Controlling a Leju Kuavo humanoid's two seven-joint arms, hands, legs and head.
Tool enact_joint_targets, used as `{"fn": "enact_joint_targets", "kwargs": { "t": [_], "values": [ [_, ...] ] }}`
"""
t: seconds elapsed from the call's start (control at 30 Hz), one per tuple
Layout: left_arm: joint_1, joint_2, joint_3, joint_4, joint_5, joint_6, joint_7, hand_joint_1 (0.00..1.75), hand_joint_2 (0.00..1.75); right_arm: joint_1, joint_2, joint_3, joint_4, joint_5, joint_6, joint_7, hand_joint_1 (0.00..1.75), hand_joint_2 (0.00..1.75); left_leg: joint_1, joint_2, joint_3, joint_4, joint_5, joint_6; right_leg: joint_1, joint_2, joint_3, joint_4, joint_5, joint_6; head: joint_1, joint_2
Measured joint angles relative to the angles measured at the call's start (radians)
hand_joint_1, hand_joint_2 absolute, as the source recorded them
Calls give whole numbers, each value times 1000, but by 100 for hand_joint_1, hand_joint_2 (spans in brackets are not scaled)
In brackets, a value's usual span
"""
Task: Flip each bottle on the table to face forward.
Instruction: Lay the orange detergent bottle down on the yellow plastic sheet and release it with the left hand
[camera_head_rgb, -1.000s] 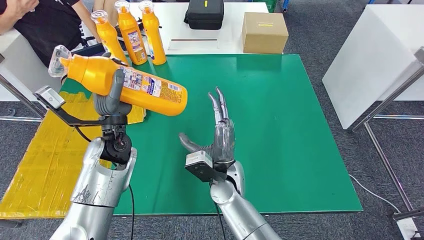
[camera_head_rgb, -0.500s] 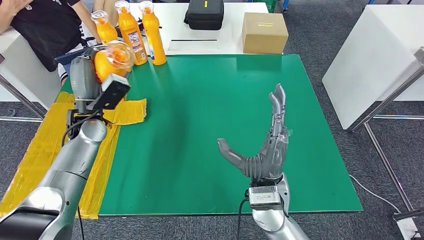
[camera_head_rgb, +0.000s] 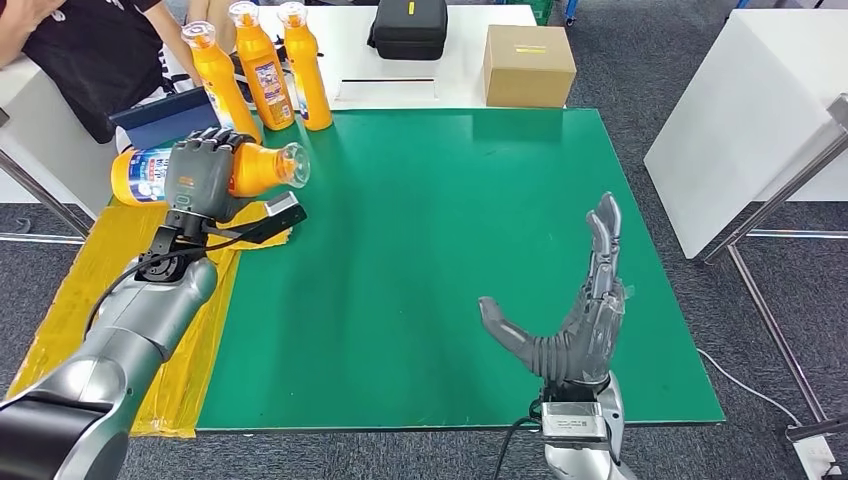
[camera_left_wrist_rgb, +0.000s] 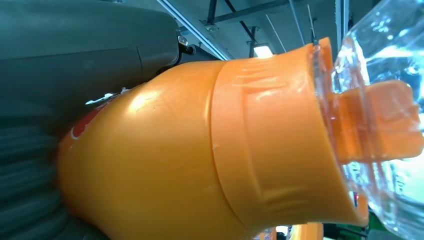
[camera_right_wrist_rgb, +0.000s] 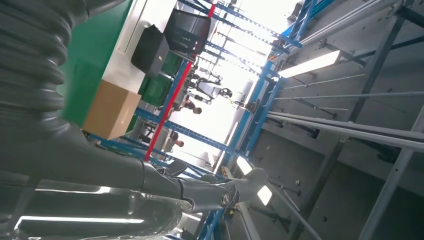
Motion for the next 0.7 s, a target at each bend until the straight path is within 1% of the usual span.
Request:
{"fn": "enact_joint_targets", "kwargs": {
  "t": [0.13,0.23,0.33,0.47,0.7],
  "values": [
    [-16,17,-36,49,-136,-62,-1,175,175,11,-15,-25,-8,5,-4,10,0,175,0,0,0,0,0,0,0,0,0,0,0,0,0,0],
    [-15,45,-77,100,-216,-108,-39,175,175,26,-44,-64,-12,-27,-2,-5,0,175,0,0,0,0,0,0,0,0,1,0,0,0,0,0],
    [3,86,-108,145,-231,-117,-85,175,175,54,-75,-109,-14,-63,10,-30,0,175,0,1,0,0,0,0,0,1,0,0,0,0,0,0],
    [36,132,-123,180,-227,-106,-108,175,175,85,-97,-147,-21,-76,19,-39,0,175,0,0,0,0,0,0,0,0,-1,0,0,0,0,0],
    [55,162,-136,204,-214,-115,-106,175,175,106,-106,-171,-34,-60,24,-36,0,175,0,0,0,-1,0,0,0,0,0,0,0,0,0,0]
  ]
}}
